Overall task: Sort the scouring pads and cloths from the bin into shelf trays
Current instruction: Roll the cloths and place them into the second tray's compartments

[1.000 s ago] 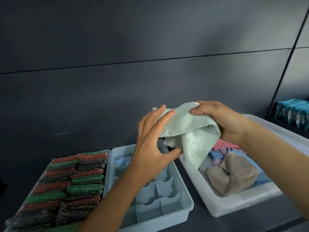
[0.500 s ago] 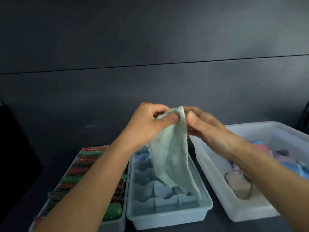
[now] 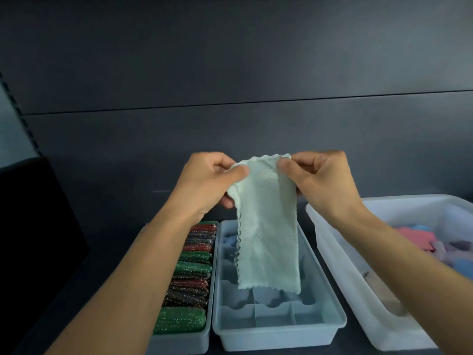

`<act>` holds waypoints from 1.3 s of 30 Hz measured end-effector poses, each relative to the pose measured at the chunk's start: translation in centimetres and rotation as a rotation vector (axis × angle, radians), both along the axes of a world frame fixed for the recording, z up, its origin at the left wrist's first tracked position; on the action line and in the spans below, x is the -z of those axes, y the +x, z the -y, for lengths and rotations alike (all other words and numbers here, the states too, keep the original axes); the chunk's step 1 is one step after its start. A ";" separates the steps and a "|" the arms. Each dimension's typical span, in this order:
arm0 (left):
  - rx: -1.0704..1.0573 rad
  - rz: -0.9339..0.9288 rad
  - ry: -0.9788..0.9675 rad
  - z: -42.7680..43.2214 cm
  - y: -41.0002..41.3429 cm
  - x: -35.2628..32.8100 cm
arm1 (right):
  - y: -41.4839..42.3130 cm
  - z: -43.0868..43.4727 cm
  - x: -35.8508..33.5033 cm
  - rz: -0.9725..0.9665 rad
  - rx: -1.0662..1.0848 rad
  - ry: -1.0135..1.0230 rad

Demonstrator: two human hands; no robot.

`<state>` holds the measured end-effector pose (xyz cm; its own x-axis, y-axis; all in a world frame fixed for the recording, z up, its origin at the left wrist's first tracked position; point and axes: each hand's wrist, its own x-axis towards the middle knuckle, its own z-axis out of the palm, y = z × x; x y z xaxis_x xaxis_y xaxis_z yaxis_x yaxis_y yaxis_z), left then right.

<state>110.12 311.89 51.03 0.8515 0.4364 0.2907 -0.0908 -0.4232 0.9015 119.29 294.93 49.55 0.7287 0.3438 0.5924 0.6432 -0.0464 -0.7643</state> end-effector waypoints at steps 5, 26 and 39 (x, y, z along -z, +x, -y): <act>0.029 0.112 -0.244 2.2 0.4 -0.3 | -1.4 -1.2 0.4 0.155 -0.058 0.029; 0.331 -0.042 -0.295 1.3 0.2 6.7 | 1.2 -1.7 -4.6 -0.490 -0.457 0.122; 0.190 -0.274 -0.938 -0.1 1.9 6.9 | -1.8 0.6 4.6 0.373 -0.437 -0.339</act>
<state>112.00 312.04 44.12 0.9171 0.2382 -0.3197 0.1785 0.4716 0.8636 117.52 294.29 44.99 0.2474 0.7725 0.5849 0.8757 0.0800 -0.4762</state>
